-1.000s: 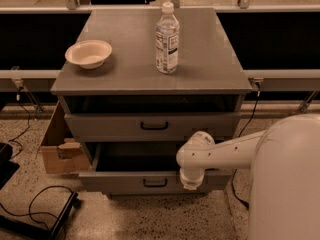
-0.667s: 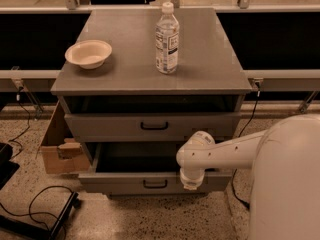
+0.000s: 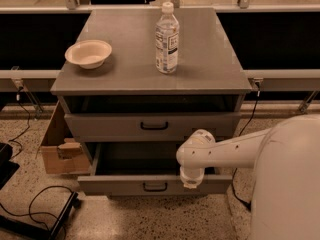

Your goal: Open middle drawer

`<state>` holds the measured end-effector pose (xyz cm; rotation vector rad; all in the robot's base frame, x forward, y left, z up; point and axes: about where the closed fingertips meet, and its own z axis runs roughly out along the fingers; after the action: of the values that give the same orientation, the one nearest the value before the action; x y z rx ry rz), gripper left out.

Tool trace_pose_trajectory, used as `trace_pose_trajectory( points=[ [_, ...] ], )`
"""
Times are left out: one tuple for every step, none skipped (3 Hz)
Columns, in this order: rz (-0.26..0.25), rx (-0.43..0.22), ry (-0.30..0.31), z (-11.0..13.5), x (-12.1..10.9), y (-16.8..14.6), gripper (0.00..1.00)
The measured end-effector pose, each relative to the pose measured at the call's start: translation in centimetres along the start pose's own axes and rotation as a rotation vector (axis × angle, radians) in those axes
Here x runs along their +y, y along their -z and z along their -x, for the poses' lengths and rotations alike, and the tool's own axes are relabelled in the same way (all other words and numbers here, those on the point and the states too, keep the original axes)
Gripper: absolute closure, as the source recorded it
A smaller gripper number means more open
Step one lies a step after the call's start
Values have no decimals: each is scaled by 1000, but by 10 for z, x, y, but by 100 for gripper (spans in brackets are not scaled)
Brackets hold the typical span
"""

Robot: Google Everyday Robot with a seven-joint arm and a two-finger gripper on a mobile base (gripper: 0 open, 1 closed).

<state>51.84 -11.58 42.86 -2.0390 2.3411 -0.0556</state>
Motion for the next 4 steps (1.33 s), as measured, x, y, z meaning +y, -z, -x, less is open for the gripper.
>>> trace_pose_trajectory(
  points=[
    [0,0,0,0,0,4,100],
    [0,0,0,0,0,7,100],
    [0,0,0,0,0,7,83],
    [2,1,0,0,1,6,59]
  ],
)
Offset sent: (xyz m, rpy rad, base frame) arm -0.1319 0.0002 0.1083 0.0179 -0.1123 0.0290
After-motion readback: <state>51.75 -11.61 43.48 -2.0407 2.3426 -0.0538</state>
